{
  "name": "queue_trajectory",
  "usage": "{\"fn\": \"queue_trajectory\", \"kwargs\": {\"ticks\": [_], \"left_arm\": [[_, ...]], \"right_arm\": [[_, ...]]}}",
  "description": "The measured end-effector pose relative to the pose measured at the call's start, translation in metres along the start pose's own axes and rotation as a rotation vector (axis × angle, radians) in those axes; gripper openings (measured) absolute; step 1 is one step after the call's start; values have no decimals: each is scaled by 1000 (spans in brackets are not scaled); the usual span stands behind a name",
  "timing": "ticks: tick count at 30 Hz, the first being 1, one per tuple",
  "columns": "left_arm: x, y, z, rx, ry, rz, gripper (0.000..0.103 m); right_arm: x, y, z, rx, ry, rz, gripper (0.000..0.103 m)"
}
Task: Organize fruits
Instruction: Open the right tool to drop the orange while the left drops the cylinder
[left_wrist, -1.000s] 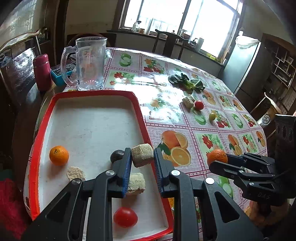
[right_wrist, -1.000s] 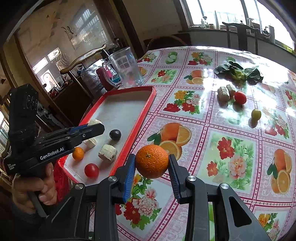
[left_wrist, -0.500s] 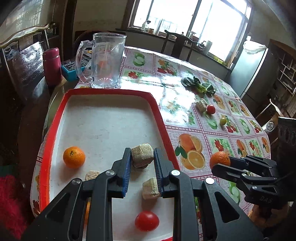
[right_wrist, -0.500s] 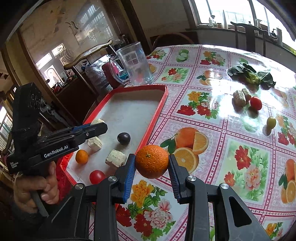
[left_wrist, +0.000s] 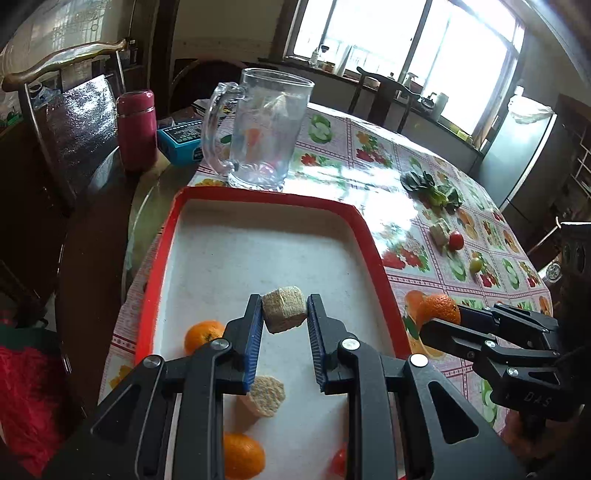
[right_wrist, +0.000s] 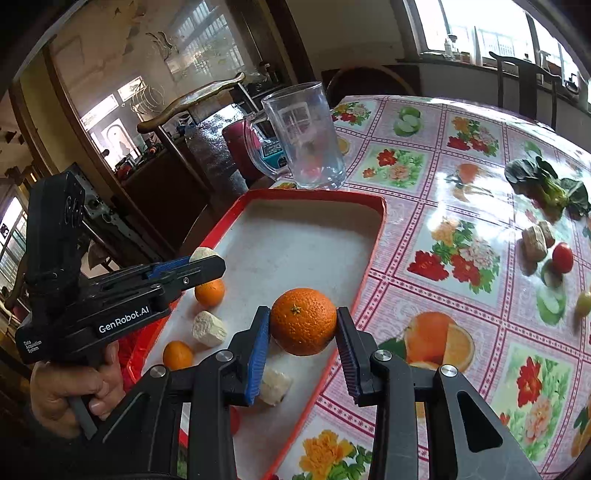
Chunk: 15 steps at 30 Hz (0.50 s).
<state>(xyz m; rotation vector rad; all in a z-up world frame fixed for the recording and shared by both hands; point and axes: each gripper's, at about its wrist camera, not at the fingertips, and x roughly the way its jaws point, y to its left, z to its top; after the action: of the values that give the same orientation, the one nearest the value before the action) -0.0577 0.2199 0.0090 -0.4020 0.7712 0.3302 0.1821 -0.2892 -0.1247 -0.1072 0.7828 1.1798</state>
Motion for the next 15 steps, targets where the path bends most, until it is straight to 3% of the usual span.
{"fn": "queue_trajectory", "kwargs": {"ticks": [15], "left_arm": [[42,36,13,-57,78,57,21]], "right_arm": [[68,7,21,-22,93,-21,36]]}}
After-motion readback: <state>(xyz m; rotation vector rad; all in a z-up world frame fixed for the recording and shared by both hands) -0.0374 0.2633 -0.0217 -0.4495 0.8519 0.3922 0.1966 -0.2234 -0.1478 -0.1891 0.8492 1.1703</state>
